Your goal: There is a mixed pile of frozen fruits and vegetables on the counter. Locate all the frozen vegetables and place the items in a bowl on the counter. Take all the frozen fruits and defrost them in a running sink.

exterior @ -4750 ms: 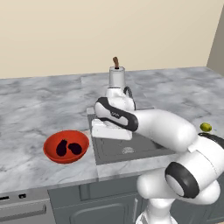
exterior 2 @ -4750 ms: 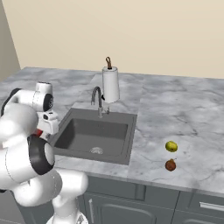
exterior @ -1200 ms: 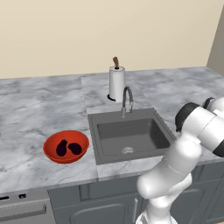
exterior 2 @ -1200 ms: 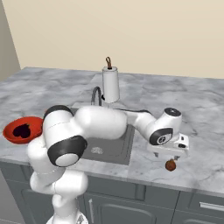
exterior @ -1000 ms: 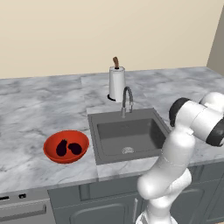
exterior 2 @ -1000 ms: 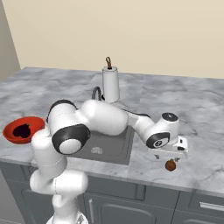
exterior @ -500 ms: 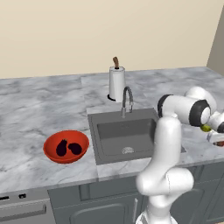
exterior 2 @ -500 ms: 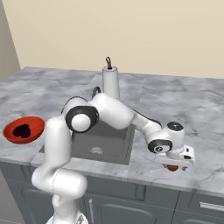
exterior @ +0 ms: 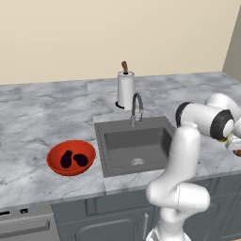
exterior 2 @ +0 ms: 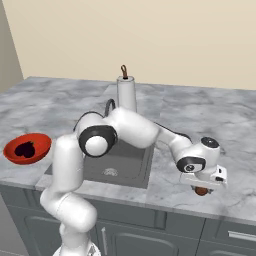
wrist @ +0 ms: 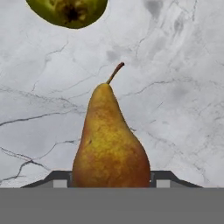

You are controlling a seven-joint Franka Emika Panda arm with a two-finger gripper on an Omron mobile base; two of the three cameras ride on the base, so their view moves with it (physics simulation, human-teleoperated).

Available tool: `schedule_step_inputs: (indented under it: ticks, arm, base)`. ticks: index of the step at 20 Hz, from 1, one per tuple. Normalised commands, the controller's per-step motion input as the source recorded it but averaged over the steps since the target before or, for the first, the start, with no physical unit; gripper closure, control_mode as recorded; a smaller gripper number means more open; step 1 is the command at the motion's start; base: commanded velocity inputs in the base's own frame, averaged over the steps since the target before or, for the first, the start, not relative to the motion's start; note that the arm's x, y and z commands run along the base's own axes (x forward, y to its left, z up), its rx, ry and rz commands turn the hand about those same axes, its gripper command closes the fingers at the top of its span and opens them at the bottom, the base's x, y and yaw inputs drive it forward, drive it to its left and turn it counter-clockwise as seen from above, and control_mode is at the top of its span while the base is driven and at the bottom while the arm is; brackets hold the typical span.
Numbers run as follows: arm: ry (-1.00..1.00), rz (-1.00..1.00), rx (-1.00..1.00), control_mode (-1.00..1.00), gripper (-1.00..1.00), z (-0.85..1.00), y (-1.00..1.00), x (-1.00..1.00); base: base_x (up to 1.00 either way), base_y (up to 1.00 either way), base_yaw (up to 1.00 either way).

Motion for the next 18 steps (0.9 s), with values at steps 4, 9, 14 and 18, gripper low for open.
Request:
schedule_step_inputs:
  ticks: [4, 9, 14, 18]
  arm:
    - [0.20, 0.00, -0.01, -1.00, 1.00, 0.60, 1.00, -0.03]
    - [0.02, 0.02, -0.01, -1.00, 1.00, 0.90, 1.00, -0.03]
    - [0.02, 0.02, -0.04, -1.00, 1.00, 0.56, 1.00, 0.00]
    - [0.00, 0.03, -0.02, -1.00, 1.00, 0.41, 1.00, 0.02]
  base:
    - [0.00, 0.00, 0.00]
    - [0.00, 0.00, 0.00]
    - [0.00, 0.00, 0.00]
    - [0.00, 0.00, 0.00]
